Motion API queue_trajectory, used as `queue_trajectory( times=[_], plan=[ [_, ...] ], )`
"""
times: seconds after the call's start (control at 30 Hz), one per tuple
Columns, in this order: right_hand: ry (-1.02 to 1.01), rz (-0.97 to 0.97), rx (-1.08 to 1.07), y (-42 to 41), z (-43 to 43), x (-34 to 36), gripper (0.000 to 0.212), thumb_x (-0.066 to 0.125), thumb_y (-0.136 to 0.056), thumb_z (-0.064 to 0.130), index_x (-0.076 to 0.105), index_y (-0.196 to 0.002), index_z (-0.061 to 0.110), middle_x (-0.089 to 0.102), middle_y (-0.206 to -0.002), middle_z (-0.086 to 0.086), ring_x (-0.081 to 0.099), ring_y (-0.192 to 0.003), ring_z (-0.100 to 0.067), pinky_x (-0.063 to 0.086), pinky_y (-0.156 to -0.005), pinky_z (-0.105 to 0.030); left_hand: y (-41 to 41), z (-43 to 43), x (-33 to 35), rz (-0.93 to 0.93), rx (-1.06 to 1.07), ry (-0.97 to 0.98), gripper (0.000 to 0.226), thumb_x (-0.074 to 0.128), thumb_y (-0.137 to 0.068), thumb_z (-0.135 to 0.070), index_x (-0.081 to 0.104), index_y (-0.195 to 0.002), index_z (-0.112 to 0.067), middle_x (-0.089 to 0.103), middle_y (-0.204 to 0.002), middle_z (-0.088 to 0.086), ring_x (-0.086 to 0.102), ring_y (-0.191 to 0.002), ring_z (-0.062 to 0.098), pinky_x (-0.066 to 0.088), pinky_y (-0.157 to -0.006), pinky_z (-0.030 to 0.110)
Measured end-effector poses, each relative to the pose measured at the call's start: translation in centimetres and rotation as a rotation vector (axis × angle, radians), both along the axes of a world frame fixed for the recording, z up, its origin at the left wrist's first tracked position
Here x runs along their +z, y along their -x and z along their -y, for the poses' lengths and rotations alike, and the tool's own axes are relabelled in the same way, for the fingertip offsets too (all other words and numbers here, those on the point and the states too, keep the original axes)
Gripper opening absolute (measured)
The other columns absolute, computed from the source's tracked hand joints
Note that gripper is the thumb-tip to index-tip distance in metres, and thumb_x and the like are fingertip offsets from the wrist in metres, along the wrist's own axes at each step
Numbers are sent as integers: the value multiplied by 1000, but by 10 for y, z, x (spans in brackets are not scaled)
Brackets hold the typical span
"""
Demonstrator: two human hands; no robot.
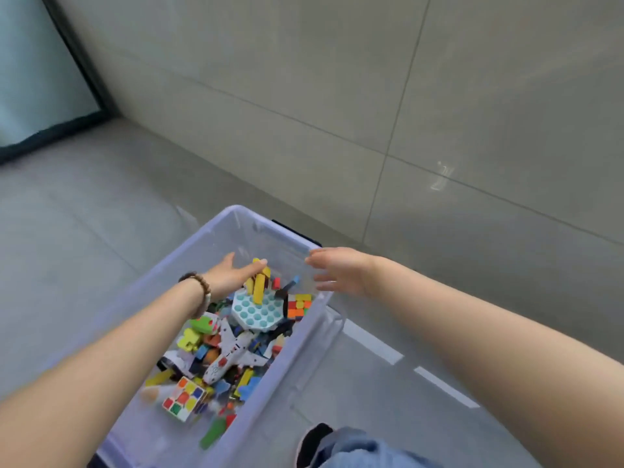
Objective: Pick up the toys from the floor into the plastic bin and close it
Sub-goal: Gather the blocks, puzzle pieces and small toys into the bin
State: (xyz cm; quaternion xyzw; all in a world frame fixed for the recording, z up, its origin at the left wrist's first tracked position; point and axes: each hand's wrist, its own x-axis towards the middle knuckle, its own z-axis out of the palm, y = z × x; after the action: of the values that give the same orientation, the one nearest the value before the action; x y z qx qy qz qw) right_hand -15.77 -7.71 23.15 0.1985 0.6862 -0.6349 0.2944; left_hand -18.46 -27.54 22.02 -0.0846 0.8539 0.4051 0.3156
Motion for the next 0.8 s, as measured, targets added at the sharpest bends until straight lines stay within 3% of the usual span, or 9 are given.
queue_trajectory(
  times=[0.03,0.1,0.2,0.27,0.37,0.47,0.6,0.7,0.8],
  plan=[
    [-136,-28,79,-3,-4,1,39,51,-95,18,46,-133,12,45,-138,-7,49,-121,-23,45,-87,-28,-1,3,0,-26,-57,96,90,48,-86,-57,1,-150,-16,14,-157,5,25,-140,26,27,-111,40],
    [-351,-76,217,-11,-29,5,48,54,-93,27,42,-139,20,47,-135,-2,53,-113,-25,48,-84,-28,-3,-4,6,-135,-134,156,90,48,-87,-55,-2,-150,-15,10,-157,5,21,-142,25,23,-112,36],
    [-484,-104,253,-33,-95,9,57,60,-88,37,40,-140,23,49,-139,-5,52,-122,-26,45,-98,-31,-2,-45,18,-318,-271,129,80,48,-89,-52,10,-150,-17,22,-155,5,34,-136,25,31,-107,34],
    [-484,-73,201,-58,-142,13,60,61,-87,39,40,-141,22,46,-142,0,47,-126,-16,41,-96,-25,-4,-85,21,-411,-388,104,73,49,-90,-50,21,-148,-16,26,-153,5,33,-137,23,30,-108,33],
    [-578,0,103,-105,-214,7,62,61,-88,40,38,-142,20,41,-145,-1,42,-130,-16,35,-97,-21,-14,-160,9,-489,-540,64,60,52,-90,-44,37,-140,-15,38,-147,6,34,-135,21,27,-109,30],
    [-670,74,-1,-161,-273,-19,65,62,-87,39,37,-142,15,40,-147,-2,41,-130,-18,32,-99,-22,-37,-236,-23,-415,-660,5,54,54,-90,-42,45,-135,-14,45,-142,5,43,-129,20,33,-105,28],
    [-669,145,-151,-236,-319,-70,59,66,-86,29,42,-138,13,44,-142,-4,47,-123,-20,40,-85,-14,-84,-314,-89,-248,-852,25,57,53,-91,-40,39,-139,-14,40,-146,4,41,-131,21,33,-105,29],
    [-692,169,-247,-275,-343,-118,70,71,-81,32,39,-141,17,38,-148,-3,42,-130,-21,36,-103,-29,-118,-354,-139,-133,-923,34,58,55,-90,-37,36,-140,-14,36,-147,6,40,-132,24,35,-106,31],
    [-722,92,-382,-289,-361,-160,71,73,-79,30,40,-140,16,39,-146,-3,40,-131,-21,31,-104,-28,-141,-383,-181,-74,-942,31,60,58,-89,-35,35,-141,-14,37,-146,6,43,-129,23,37,-103,29]
  ],
)
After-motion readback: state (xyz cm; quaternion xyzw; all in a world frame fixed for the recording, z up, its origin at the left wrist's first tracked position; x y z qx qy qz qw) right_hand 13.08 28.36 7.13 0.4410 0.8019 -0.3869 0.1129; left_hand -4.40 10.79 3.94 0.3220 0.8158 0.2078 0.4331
